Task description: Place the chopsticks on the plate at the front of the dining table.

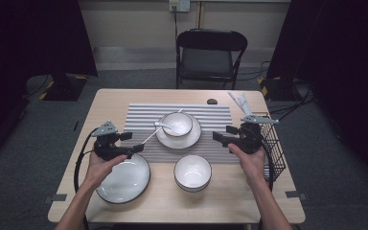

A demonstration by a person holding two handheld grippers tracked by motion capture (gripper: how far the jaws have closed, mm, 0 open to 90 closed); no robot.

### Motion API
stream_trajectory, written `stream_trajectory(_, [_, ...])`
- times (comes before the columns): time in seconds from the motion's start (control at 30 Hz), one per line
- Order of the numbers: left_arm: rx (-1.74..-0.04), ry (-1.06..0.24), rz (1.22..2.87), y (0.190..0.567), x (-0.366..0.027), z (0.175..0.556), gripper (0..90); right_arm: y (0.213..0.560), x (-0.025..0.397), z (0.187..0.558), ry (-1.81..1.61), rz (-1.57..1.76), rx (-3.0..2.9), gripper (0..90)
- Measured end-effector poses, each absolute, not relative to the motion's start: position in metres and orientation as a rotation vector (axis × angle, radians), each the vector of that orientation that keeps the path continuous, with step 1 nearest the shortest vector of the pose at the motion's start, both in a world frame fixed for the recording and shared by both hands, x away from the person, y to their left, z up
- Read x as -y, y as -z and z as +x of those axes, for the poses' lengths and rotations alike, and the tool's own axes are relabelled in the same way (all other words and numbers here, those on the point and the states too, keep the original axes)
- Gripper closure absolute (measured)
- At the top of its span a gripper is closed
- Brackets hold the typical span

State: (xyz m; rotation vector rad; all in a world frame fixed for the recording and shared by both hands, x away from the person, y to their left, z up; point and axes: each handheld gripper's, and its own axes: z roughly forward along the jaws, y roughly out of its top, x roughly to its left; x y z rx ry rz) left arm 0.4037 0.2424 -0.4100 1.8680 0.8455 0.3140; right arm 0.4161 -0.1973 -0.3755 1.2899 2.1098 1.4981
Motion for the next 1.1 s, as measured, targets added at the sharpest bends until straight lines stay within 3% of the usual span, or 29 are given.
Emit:
stream_trajectory(0.17, [-0.868,-0.301,1.875,0.418,-0.249,0.403,23.8,0.365,0.198,0.418,-1.475,1.289,-2.101,22.8])
stream_trajectory(0.6, [-0.923,-0.315,1.889,0.425,-0.261,0.404,23.5,0.335,0.212,0.434,-1.442,1.282,-1.979,35.9])
stream_trajectory(1.1, [-0.990,-0.330,1.862,0.429,-0.281,0.407,25.8,0.336,0.232,0.465,-1.381,1.395,-1.971,39.8])
